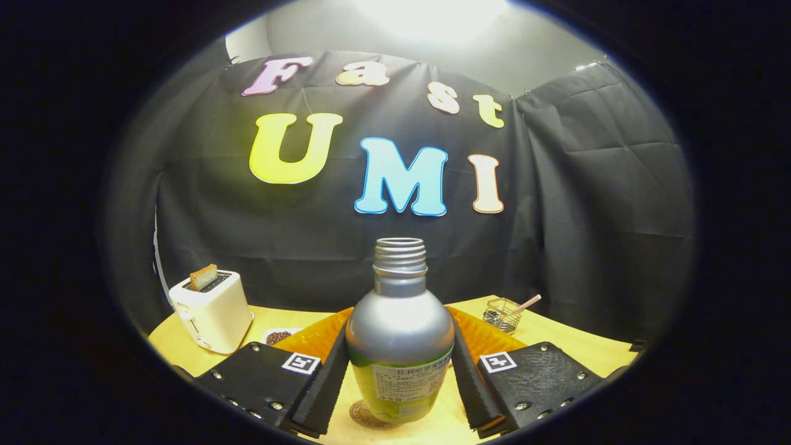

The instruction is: Take the bottle from table, then pour the juice into the cup, finally place the bottle on the coaster

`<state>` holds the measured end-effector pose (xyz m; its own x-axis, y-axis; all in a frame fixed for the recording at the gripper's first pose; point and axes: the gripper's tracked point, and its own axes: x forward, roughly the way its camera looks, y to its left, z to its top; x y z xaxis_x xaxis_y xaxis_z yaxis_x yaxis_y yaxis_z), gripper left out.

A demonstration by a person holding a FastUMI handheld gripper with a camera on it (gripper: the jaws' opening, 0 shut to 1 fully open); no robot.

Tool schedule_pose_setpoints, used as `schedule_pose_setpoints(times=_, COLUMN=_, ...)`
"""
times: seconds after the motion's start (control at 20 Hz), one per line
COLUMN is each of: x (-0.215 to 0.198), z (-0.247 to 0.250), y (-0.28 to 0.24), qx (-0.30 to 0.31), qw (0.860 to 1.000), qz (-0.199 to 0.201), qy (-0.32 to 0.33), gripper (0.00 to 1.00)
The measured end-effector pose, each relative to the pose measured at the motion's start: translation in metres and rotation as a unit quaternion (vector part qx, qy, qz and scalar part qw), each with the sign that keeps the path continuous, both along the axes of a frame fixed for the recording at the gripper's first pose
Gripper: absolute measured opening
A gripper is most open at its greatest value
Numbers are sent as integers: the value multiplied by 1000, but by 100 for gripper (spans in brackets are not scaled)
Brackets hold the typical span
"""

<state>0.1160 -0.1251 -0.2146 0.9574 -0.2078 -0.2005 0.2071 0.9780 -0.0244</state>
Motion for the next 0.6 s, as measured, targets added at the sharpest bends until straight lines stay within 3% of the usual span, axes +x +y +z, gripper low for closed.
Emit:
schedule_pose_setpoints(times=0.45, x=7, z=-26, y=-13, qx=12, qw=1000, qz=-12, qy=6, gripper=79)
schedule_pose_setpoints(times=0.6, x=13, z=-40, y=0, qx=5, qw=1000, qz=14, qy=3, gripper=80)
